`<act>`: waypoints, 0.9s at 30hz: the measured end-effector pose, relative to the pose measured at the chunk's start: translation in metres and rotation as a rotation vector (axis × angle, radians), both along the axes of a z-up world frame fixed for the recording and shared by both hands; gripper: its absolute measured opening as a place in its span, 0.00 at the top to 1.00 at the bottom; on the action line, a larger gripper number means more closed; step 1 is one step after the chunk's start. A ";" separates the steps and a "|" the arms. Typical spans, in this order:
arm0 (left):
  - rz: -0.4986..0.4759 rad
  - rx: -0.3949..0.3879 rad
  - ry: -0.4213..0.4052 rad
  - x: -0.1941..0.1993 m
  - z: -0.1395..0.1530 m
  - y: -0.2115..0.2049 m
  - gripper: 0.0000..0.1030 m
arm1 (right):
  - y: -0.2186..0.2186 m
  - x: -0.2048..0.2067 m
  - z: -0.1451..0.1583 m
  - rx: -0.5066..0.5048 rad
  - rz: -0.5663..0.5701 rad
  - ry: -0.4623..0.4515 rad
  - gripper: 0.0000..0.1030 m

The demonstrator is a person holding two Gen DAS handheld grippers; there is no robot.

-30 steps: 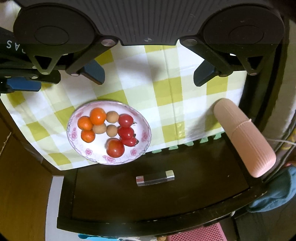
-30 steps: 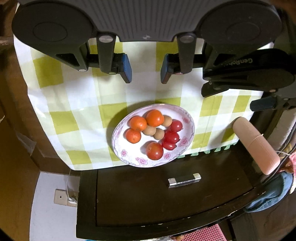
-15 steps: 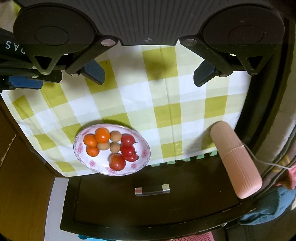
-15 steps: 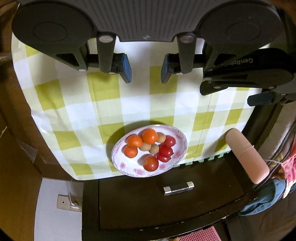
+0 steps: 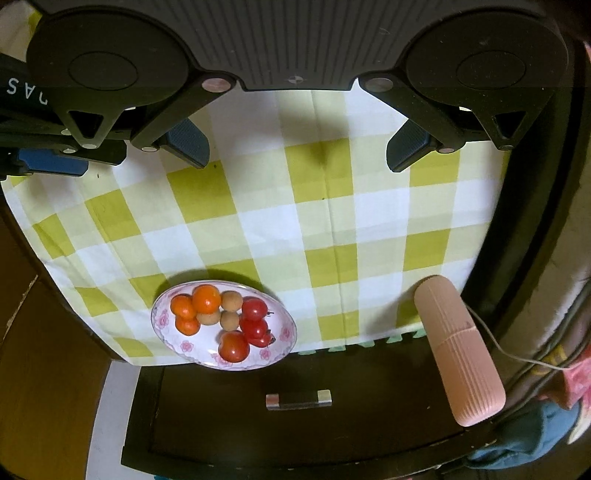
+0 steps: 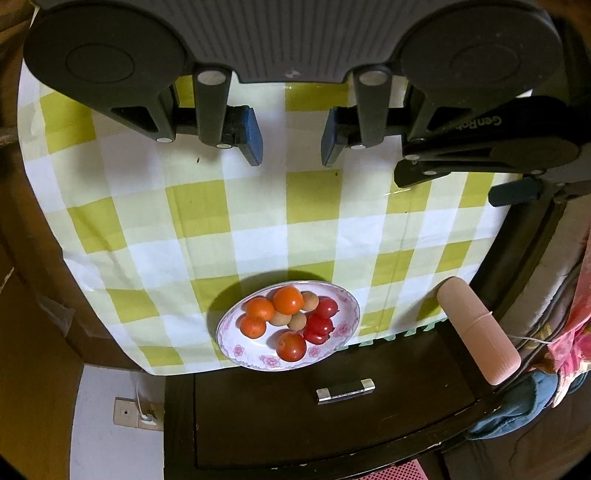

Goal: Organize fruits

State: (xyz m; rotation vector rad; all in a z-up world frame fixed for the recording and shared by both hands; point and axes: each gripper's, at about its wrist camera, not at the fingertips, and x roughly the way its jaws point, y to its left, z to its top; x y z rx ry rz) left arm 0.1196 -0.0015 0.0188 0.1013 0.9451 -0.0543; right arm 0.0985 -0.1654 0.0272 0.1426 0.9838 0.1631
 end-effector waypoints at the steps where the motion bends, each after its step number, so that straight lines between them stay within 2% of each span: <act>1: -0.001 0.004 -0.001 -0.001 0.000 0.000 0.00 | 0.001 -0.001 0.000 0.000 0.001 0.002 0.67; 27: 0.004 0.013 -0.020 -0.012 0.003 0.003 0.00 | 0.003 -0.013 -0.001 0.011 -0.003 0.002 0.65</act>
